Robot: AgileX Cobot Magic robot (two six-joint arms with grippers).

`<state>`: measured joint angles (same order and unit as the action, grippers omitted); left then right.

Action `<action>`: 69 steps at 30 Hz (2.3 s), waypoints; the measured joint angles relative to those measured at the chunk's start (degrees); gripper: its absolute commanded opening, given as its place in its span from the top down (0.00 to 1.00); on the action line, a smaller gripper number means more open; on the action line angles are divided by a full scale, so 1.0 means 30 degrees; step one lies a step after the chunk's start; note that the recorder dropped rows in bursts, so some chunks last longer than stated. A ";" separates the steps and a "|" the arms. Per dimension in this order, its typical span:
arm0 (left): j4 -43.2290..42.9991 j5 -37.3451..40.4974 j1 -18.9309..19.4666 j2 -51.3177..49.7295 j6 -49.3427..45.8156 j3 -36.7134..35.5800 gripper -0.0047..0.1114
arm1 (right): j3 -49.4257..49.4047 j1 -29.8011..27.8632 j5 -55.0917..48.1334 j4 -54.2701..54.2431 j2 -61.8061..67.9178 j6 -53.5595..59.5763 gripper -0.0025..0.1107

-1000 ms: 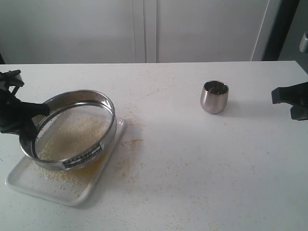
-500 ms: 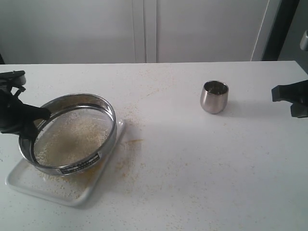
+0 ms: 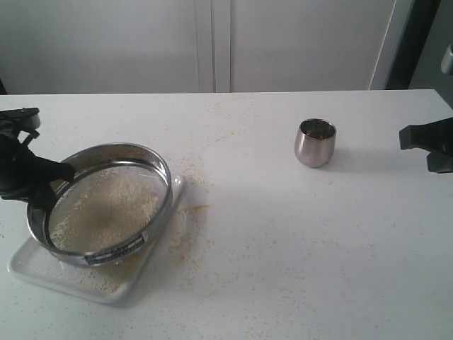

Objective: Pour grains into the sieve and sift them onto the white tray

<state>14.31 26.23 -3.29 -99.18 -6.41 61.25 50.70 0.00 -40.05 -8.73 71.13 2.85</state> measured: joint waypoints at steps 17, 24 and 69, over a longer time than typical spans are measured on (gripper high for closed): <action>-0.1673 0.0081 0.0263 -0.0131 0.2136 0.0000 0.96 | 0.0000 0.0000 0.0041 0.0000 0.0000 -0.0464 0.98; -0.1952 -0.0108 0.0114 0.0033 0.4544 0.0000 0.96 | 0.0000 0.0000 0.0077 0.0000 0.0000 -0.0511 0.98; -0.2652 -0.0095 -0.0722 0.0489 0.5424 -0.0030 0.96 | 0.0000 0.0000 0.0077 0.0000 0.0000 -0.0553 0.98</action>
<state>6.35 25.95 -5.45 -97.71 9.86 61.16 50.70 0.00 -39.82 -8.73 71.13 1.19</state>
